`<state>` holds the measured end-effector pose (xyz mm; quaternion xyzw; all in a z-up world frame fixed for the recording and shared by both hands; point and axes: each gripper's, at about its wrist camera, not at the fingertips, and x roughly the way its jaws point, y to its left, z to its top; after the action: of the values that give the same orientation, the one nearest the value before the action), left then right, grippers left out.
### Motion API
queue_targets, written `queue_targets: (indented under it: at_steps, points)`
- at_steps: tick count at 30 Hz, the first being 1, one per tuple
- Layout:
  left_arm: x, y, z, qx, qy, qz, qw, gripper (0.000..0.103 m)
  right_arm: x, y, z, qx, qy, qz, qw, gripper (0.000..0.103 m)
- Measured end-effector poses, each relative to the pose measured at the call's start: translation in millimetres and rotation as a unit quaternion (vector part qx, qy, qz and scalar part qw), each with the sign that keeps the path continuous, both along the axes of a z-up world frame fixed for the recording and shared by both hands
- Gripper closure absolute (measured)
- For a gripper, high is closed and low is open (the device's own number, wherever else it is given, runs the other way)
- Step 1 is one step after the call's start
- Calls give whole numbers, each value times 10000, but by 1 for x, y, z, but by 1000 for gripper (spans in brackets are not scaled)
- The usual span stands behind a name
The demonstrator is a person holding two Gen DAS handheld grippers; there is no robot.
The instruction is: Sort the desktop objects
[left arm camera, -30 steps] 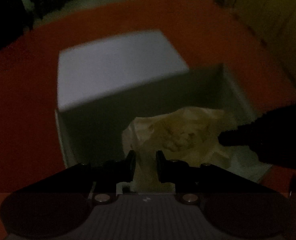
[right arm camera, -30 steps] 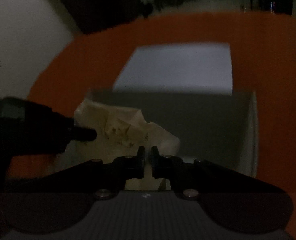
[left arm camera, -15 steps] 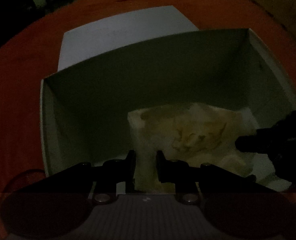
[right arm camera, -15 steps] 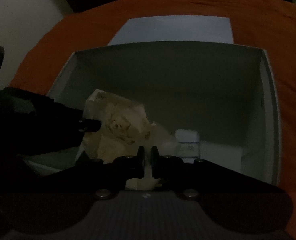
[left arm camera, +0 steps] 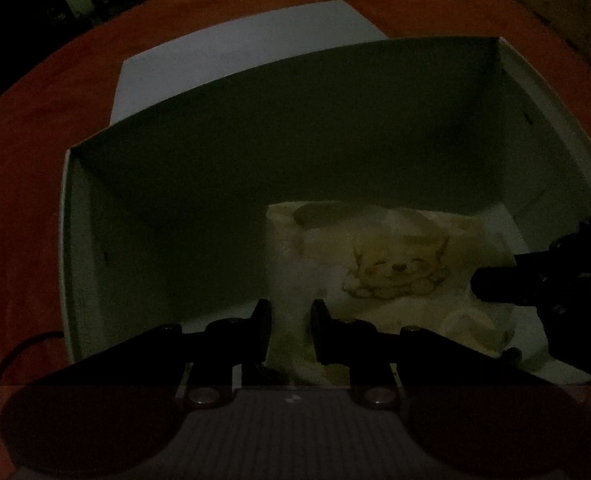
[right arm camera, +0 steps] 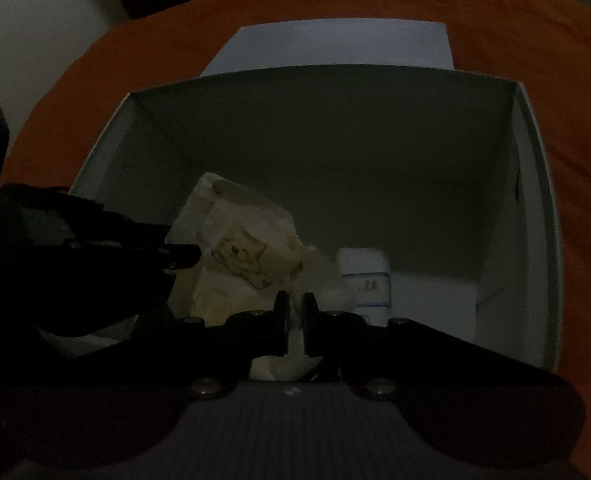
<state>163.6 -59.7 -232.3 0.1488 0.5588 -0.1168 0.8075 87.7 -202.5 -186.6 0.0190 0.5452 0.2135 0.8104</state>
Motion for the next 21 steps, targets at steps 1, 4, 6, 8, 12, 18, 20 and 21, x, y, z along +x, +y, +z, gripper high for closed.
queue_targets:
  at_steps: [1,4,6,8,12,18,20,21]
  points:
    - [-1,0,2,13,-9,-9,10000,85,0,0,0,5,14,-22,10000,90]
    - [-12,-2,5,90,-42,-23,9999,82,1,-1,1,10,35,-96,9999,84]
    - [-13,-3,6,152,-74,-16,9999,67,1,-3,2,-5,36,-156,9999,77]
    - [-16,-4,10,199,-91,-17,9998,47,2,-5,5,-19,51,-239,9997,70]
    - [-22,-3,24,153,-110,-21,9998,37,5,-12,17,24,35,-376,9993,65]
    - [-33,6,70,-144,-332,298,9989,0,13,-21,54,102,31,-604,9981,54]
    - [-36,12,91,-325,-509,429,9973,0,14,-22,74,163,-88,-676,9975,48]
    - [-33,16,103,-380,-650,490,9960,0,15,-23,84,197,-152,-711,9972,42]
